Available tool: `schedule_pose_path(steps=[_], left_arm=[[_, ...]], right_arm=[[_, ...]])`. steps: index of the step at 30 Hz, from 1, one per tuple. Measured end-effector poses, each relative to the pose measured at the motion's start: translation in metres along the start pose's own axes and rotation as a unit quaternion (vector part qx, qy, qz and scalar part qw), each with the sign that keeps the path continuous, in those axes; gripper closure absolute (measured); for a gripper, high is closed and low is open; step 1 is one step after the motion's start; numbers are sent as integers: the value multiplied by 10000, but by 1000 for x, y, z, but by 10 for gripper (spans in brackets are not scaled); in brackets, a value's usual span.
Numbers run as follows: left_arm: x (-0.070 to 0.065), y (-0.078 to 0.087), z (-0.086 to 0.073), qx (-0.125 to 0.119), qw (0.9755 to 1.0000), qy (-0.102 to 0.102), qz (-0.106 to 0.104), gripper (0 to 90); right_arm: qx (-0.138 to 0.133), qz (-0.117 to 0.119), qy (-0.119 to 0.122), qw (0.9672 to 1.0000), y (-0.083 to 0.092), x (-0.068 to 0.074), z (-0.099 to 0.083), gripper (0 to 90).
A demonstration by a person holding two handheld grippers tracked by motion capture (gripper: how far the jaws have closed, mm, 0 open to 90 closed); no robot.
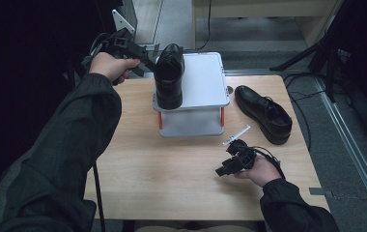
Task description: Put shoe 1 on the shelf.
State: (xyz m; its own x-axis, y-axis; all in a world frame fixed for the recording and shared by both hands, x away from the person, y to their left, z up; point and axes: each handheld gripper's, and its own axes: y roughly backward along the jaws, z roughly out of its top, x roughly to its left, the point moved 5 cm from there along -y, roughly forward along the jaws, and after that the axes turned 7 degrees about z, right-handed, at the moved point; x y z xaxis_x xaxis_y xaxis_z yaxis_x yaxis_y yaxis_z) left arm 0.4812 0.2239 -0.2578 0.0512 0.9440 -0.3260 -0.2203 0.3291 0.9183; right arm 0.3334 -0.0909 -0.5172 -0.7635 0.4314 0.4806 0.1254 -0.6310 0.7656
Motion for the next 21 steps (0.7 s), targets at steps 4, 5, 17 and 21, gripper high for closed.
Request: schedule_pose_path(steps=[4, 5, 17, 21], left_arm=[[6, 8, -8, -34, 10000, -25, 19, 469], [8, 9, -11, -66, 10000, -33, -21, 469], [37, 6, -40, -152, 9997, 22, -205, 475], [44, 1, -49, -177, 9996, 29, -238, 466]], right_arm=[[-19, 29, 30, 10000, 0, 0, 4, 509], [-16, 26, 35, 10000, -1, 0, 5, 510], [46, 135, 201, 9997, -8, 1, 21, 510], [72, 145, 214, 9996, -10, 1, 24, 510]])
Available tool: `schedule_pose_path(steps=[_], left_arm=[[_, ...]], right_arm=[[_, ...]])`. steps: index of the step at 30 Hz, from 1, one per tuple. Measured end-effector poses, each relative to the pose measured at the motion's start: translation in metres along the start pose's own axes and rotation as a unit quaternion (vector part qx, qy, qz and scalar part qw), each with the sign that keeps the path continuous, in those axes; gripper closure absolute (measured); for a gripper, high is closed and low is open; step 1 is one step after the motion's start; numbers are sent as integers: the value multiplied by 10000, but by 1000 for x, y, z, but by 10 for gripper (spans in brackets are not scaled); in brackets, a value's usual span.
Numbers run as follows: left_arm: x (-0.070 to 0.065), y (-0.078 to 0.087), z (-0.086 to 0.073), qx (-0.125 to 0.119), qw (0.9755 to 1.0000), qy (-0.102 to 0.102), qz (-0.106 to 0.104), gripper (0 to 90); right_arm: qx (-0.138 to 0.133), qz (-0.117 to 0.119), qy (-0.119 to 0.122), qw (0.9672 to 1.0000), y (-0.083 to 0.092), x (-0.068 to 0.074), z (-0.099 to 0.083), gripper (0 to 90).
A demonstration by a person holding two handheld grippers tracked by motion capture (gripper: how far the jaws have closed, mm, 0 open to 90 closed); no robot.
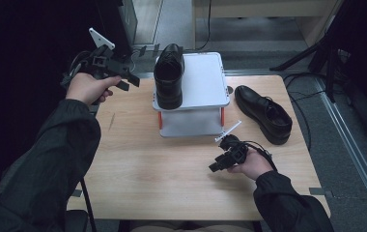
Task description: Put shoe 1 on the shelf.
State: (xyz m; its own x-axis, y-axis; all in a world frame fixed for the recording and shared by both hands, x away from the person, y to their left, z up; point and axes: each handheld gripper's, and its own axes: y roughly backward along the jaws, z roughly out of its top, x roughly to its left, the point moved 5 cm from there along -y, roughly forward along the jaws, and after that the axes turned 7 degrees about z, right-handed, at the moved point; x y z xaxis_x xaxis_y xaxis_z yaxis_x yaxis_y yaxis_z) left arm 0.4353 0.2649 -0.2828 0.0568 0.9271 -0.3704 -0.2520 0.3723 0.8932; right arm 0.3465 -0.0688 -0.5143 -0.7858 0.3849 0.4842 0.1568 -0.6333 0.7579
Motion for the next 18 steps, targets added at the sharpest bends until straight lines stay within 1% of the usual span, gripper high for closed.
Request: schedule_pose_path(steps=[2, 5, 7, 9, 10, 12, 16, 18], left_arm=[[4, -3, -5, 23, 10000, -12, -21, 466], [11, -9, -13, 17, 10000, 2, 27, 462], [17, -15, -18, 25, 10000, 4, -6, 459], [22, -20, -22, -14, 10000, -10, 46, 453], [26, -23, -26, -34, 9999, -52, 100, 454], [31, -29, -32, 18, 10000, -68, 52, 455], [38, -43, -44, 80, 9998, -122, 111, 453], [41, -50, -50, 95, 9999, -112, 76, 451]], right_arm=[[14, 24, 26, 10000, 0, 0, 1, 510], [19, 15, 61, 10000, 0, 1, 2, 510], [45, -10, 63, 10000, -1, 1, 1, 510], [46, -8, 64, 10000, -1, 0, 1, 510], [39, 0, 63, 10000, -1, 0, 1, 510], [38, 33, 75, 10000, -1, 0, 2, 510], [55, 47, 65, 10000, -2, 0, 2, 510], [51, 36, 67, 10000, -1, -1, 2, 509]])
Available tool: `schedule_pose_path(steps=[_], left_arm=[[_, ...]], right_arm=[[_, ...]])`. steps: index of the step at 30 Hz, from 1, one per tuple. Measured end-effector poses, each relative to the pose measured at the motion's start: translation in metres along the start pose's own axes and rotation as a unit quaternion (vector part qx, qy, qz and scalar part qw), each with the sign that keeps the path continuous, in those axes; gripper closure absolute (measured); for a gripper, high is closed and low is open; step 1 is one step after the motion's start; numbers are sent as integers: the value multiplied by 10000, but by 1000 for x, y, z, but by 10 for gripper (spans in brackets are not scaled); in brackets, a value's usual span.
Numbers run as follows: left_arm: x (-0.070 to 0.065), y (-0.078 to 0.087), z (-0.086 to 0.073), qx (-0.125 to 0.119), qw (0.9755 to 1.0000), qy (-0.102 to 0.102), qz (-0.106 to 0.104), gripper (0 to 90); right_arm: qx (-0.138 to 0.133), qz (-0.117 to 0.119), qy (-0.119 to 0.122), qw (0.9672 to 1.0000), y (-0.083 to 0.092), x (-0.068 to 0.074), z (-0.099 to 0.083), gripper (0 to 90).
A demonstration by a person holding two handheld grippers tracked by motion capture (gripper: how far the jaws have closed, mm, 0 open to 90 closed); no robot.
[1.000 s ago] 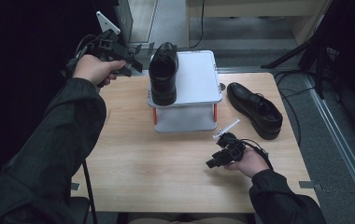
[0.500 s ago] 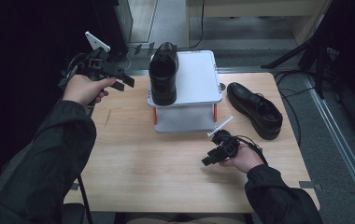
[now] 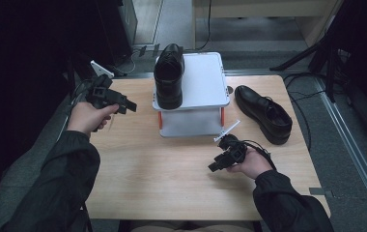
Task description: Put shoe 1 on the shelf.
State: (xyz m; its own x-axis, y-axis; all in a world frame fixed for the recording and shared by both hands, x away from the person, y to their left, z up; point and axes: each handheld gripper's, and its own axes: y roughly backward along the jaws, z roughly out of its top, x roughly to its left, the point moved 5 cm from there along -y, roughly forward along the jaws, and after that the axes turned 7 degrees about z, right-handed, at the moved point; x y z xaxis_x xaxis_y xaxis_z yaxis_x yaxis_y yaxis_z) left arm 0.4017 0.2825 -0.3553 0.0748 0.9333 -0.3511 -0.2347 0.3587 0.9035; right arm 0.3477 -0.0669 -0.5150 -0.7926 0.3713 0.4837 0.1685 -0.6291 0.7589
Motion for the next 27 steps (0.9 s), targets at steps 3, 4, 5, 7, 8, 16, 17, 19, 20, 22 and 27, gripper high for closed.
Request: schedule_pose_path(steps=[3, 4, 5, 7, 8, 16, 17, 19, 20, 22, 27], left_arm=[[5, -13, -11, 34, 10000, -58, -41, 449], [7, -18, -15, 48, 9999, -45, -86, 450], [8, -23, -19, 66, 9999, -80, -101, 449], [12, -32, -26, 107, 9998, -117, -71, 449], [12, -35, -29, 86, 9999, -94, -71, 449], [9, -56, -53, 93, 9997, -115, -212, 445], [8, -58, -57, 80, 9995, -153, -248, 444], [7, -62, -63, 66, 9995, -149, -288, 444], [7, -64, -67, 65, 9993, -166, -326, 444], [8, -70, -73, 50, 9993, -147, -353, 444], [12, -85, -87, 130, 9993, -236, -270, 444]], right_arm=[[-1, -23, 0, 10000, 1, 0, 0, 509], [6, -31, 7, 10000, 0, 0, -1, 509], [16, -54, -3, 10000, 0, 0, -1, 509], [5, -58, 8, 10000, 0, -1, -1, 509], [-1, -62, 1, 10000, 1, -1, -1, 509], [-58, -72, -82, 9999, 3, -2, -2, 511], [-88, -83, -58, 9999, 3, -3, -2, 511], [-125, -92, -79, 9998, 4, -3, -2, 511], [-152, -100, -76, 9998, 5, -3, -2, 511], [-169, -105, -81, 9998, 6, -3, -4, 511], [-190, -137, -155, 9996, 9, -3, -8, 511]])
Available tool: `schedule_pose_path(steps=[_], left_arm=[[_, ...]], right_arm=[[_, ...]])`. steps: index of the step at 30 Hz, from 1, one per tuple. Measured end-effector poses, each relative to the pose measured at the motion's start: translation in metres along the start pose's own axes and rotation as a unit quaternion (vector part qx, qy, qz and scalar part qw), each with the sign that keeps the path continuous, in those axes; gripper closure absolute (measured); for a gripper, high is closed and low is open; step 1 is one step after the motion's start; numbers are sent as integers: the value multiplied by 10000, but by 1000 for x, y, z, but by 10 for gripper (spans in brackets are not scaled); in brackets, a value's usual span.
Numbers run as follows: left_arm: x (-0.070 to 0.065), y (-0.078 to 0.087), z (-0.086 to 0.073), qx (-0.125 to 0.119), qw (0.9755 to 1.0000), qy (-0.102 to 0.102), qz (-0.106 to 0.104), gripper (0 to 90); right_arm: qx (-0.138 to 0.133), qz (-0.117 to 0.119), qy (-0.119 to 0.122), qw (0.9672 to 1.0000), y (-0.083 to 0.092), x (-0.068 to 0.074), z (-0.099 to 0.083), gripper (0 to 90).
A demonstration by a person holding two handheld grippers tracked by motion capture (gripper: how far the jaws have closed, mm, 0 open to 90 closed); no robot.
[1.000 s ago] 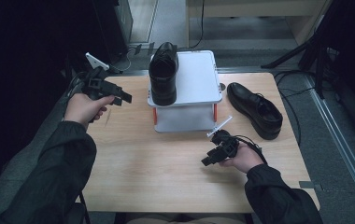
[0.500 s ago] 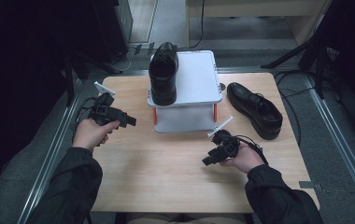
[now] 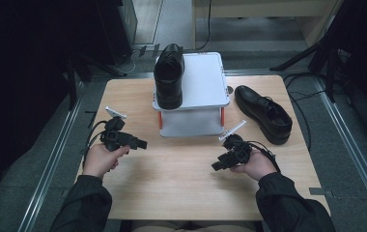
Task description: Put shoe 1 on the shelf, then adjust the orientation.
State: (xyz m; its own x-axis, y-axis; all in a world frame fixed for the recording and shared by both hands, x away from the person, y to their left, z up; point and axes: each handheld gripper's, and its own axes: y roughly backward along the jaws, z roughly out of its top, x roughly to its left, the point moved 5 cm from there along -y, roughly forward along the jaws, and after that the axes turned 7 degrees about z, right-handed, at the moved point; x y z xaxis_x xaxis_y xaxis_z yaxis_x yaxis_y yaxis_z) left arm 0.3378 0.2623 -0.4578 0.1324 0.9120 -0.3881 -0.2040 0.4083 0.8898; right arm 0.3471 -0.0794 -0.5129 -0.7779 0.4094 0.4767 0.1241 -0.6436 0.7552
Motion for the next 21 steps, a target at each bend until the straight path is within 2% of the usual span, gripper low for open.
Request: schedule_pose_path(steps=[2, 4, 9, 12, 21], left_arm=[[0, -5, -3, -18, 10000, -3, -41, 444], [0, -8, -5, -64, 9999, -129, -51, 447], [-2, -15, -7, -37, 9998, -156, -91, 451], [-2, -19, -6, -1, 9994, -335, 58, 450], [-4, -25, -2, 18, 9989, -461, -31, 450]], right_arm=[[-23, -7, -1, 10000, 1, -1, -1, 511], [-31, -19, -47, 10000, 2, -1, -3, 511], [-115, -36, -58, 9999, 7, -1, -8, 514], [-162, -30, -70, 9998, 10, -1, -11, 520], [-331, -74, -230, 9992, 17, -7, -15, 520]])
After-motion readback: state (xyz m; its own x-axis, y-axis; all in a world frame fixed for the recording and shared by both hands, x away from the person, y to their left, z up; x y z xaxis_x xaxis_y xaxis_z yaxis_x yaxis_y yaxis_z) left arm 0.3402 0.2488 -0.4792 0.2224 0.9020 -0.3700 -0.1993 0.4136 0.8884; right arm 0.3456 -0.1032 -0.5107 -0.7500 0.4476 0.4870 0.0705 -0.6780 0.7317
